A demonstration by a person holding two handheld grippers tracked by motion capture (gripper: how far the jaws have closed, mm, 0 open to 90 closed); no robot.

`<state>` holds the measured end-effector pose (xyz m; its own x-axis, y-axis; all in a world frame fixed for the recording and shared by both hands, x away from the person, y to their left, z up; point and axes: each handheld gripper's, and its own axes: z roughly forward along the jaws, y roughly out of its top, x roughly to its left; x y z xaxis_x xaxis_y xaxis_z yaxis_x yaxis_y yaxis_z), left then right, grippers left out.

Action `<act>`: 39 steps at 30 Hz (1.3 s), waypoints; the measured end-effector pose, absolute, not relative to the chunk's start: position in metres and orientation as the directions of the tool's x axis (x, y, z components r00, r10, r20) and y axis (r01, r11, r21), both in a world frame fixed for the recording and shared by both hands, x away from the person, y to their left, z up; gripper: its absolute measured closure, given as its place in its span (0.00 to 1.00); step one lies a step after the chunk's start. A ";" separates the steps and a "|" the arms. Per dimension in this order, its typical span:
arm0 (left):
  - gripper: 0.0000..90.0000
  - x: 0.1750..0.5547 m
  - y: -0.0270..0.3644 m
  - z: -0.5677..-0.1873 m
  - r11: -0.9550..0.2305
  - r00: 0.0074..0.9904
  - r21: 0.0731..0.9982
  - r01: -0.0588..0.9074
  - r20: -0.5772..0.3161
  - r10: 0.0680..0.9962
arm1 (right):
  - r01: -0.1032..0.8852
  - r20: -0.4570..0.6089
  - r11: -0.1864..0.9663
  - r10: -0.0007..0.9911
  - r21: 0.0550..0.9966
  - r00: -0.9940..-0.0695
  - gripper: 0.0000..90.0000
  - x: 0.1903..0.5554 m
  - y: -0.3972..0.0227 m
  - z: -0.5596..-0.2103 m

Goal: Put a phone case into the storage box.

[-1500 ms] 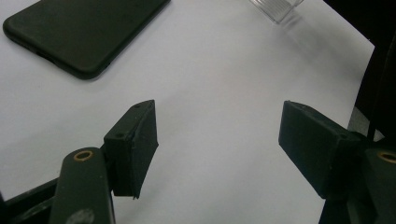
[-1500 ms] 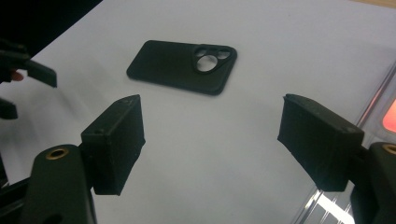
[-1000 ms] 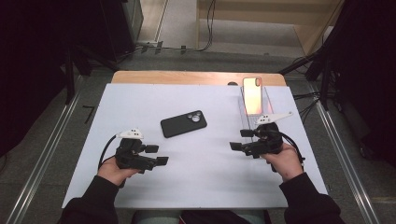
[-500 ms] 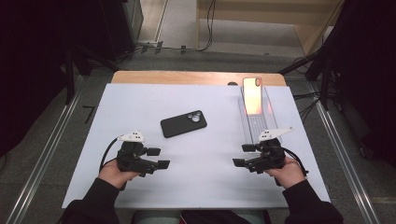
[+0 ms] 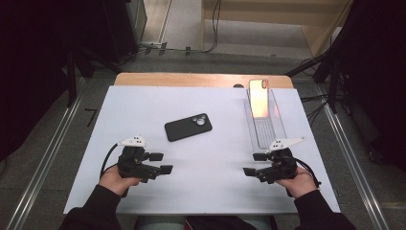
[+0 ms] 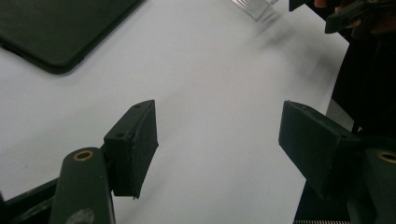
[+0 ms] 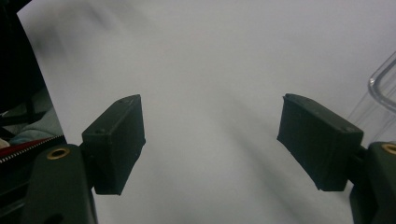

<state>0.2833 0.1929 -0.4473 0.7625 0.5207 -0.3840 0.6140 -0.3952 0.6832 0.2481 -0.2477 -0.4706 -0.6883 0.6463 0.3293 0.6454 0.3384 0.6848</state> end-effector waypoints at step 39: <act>0.28 0.346 0.179 -0.434 -0.351 0.708 0.700 0.621 -0.311 0.634 | 0.650 0.333 0.346 0.644 0.677 -0.689 0.23 0.247 -0.247 -0.474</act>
<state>0.3455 0.1792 -0.4344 0.7084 0.6336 -0.3110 0.6215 -0.3509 0.7004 0.2470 -0.2472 -0.4738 -0.6885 0.6443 0.3328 0.6503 0.3455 0.6765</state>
